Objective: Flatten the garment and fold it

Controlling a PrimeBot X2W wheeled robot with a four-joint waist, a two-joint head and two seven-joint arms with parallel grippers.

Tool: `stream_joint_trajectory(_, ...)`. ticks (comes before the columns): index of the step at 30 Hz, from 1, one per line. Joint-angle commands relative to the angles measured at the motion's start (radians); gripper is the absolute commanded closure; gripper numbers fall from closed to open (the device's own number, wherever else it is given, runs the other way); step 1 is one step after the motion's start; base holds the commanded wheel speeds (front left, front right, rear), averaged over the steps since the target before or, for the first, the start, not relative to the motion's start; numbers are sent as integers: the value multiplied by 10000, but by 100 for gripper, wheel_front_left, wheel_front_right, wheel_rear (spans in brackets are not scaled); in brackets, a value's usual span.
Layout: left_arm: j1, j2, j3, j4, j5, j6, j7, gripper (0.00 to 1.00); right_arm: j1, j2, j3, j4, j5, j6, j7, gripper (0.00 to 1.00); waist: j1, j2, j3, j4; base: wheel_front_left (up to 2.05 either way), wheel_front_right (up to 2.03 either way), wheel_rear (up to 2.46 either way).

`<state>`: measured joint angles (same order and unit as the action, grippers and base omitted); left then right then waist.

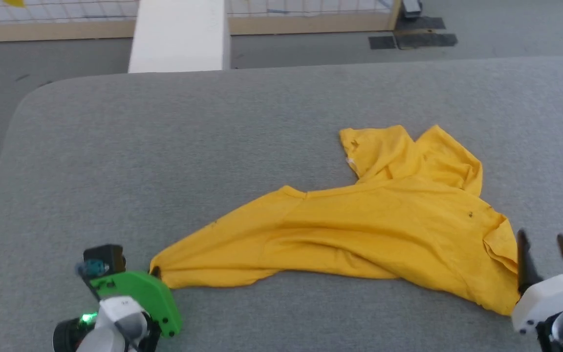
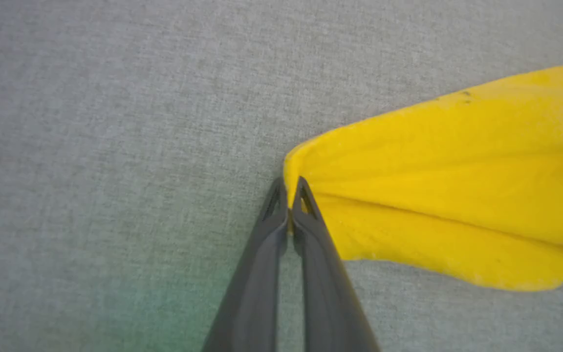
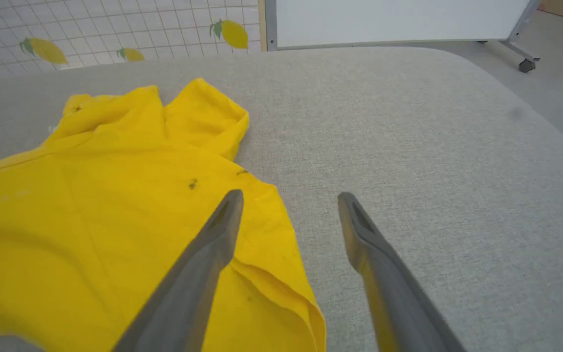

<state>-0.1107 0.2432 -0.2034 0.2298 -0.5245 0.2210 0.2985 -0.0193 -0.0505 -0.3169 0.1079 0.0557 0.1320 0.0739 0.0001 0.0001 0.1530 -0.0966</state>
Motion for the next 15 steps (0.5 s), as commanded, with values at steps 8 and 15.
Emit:
stream_joint_trajectory(8,492,-251,141,-729,-9,-56,-1353,0,64,3,503,391,-1491,-13,1867,0,-1,-1,-34,400,0,0,0)
stream_joint_trajectory(15,334,-405,170,-693,190,-188,-2584,0,-319,3,321,939,-2224,-13,2711,0,-1,-1,116,543,0,0,0)
